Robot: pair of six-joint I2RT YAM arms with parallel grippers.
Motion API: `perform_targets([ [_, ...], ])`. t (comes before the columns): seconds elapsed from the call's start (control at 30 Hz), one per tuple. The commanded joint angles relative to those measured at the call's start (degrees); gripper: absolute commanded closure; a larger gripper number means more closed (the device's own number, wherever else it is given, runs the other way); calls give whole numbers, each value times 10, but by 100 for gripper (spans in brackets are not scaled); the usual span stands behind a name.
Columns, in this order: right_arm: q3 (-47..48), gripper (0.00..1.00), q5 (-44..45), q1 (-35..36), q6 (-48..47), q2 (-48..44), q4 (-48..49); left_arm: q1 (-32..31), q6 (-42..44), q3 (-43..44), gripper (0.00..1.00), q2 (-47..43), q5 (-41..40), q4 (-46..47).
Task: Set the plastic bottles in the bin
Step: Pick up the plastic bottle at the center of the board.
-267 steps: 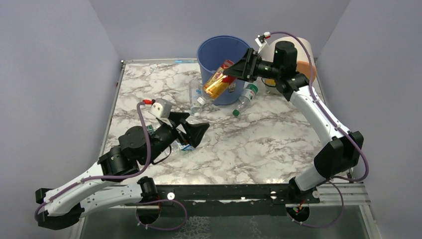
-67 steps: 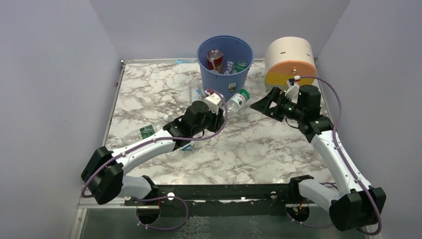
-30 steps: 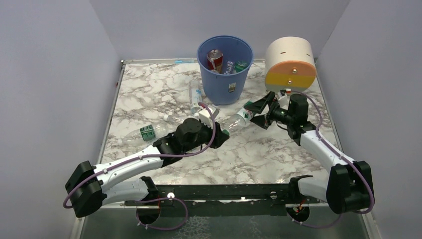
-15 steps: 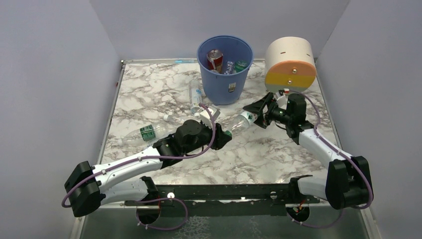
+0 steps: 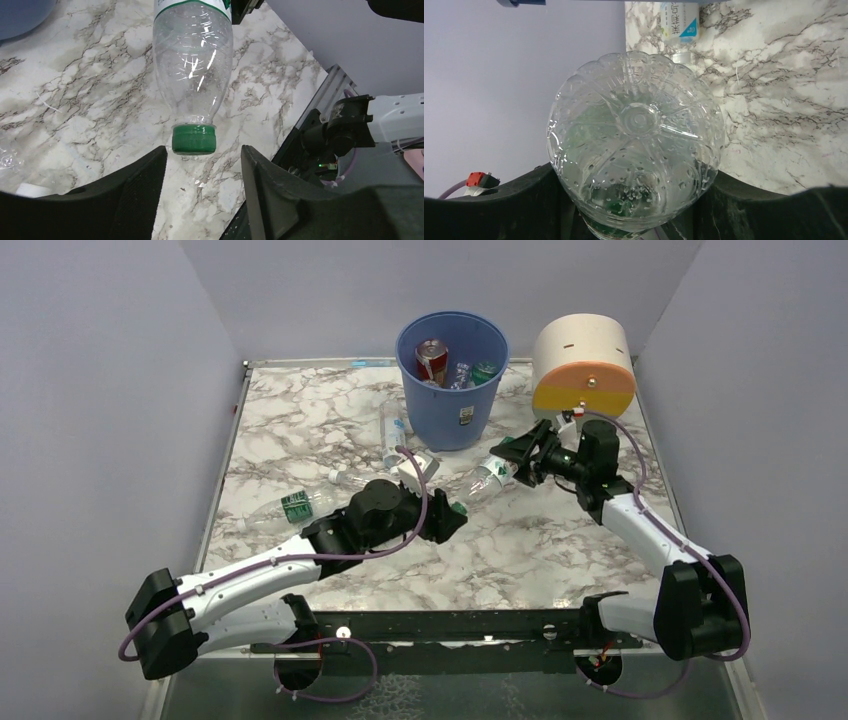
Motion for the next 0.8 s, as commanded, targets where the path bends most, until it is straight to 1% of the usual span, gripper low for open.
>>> perform_targets([
  [0.0,29,39,1,-1,-20,-6,-7,-3,-2,22,34,-20,-14,-7],
  [0.03,32,39,0,-1,-20,-5,-8,-3,-3,23,28,-21,-15,-7],
  [0.1,38,40,-1,-1,-24,-7,-12,-3,-4,25,8,-24,-15,-11],
  [0.13,43,39,0,-1,-27,-8,-16,-3,-5,29,2,-24,-15,-15],
  [0.33,66,40,7,-1,-37,-9,-33,-3,-4,50,1,-41,-19,-45],
  [0.57,99,40,12,-1,-47,-1,-48,-3,-2,61,1,-75,-49,-75],
  [0.77,163,40,23,-1,-68,19,-80,-3,8,75,1,-108,-77,-108],
])
